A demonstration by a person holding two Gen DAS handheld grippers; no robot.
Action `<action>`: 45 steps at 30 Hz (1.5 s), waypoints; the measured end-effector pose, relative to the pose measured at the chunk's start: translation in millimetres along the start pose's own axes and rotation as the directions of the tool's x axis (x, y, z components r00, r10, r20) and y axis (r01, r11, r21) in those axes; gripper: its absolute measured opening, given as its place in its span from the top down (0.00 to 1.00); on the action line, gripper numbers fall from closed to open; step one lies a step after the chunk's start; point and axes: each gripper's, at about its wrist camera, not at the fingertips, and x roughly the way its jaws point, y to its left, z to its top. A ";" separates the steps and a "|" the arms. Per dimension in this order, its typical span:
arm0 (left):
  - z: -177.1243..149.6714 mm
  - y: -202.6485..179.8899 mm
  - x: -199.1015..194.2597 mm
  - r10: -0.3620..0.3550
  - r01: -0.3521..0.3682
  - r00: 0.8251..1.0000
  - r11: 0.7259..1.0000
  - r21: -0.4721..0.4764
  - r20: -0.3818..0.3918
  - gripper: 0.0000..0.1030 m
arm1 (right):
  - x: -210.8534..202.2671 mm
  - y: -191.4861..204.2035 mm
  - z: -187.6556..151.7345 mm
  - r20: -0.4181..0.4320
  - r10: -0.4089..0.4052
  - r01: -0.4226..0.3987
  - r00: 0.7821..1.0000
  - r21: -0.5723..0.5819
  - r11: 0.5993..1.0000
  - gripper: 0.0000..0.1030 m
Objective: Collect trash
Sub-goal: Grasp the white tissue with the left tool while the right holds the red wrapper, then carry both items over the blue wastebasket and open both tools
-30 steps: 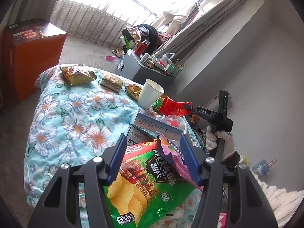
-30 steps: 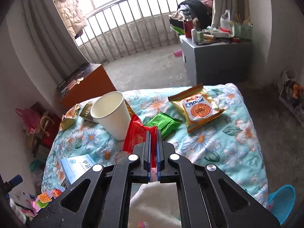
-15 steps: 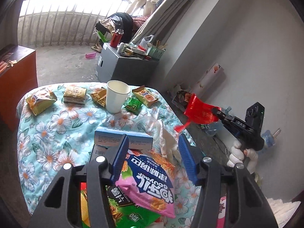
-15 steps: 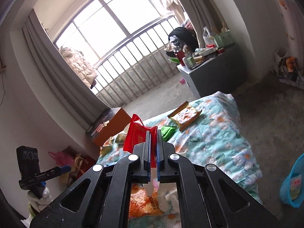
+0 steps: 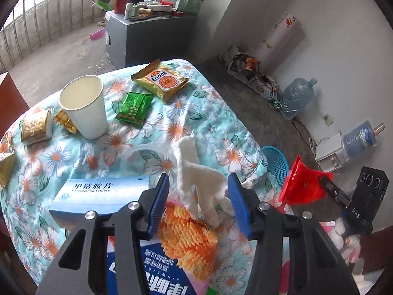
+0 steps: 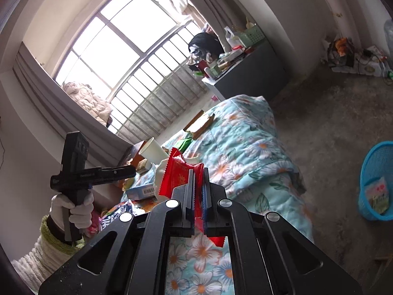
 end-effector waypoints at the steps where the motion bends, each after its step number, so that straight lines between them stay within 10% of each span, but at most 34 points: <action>1: 7.0 -7.2 7.0 0.027 -0.027 1.000 0.999 0.030 -0.014 0.53 | -0.2 -3.8 -4.6 -0.001 -0.003 0.003 1.000 0.004 1.000 0.97; 4: 28.9 -23.3 33.8 0.130 -0.122 0.989 0.988 0.096 -0.077 0.53 | -1.7 -10.8 -16.7 -0.007 0.017 -0.016 1.000 0.026 1.000 0.97; 10: 52.4 -32.5 89.1 0.371 -0.333 0.914 0.917 0.220 -0.163 0.50 | -11.6 -11.5 -26.9 0.014 -0.017 0.017 1.000 -0.002 1.000 0.97; 16: 55.9 -24.9 113.7 0.421 -0.377 0.878 0.902 0.212 -0.229 0.60 | -22.0 -15.7 -31.5 0.012 -0.020 0.021 1.000 -0.008 1.000 0.97; 21: 54.7 -30.5 103.5 0.378 -0.342 0.901 0.920 0.190 -0.212 0.94 | -36.3 -19.8 -29.2 0.034 -0.028 0.028 0.999 -0.002 1.000 0.97; 31: 46.5 -65.1 28.6 0.268 -0.260 0.962 0.957 0.131 -0.050 0.95 | -60.3 -22.9 -23.3 0.086 -0.035 0.032 0.996 0.037 0.999 0.97; 45: 41.1 -181.7 -20.0 0.041 -0.055 0.996 0.983 0.177 0.081 0.95 | -135.7 -56.7 -4.6 0.257 -0.151 0.123 0.954 0.122 0.985 0.97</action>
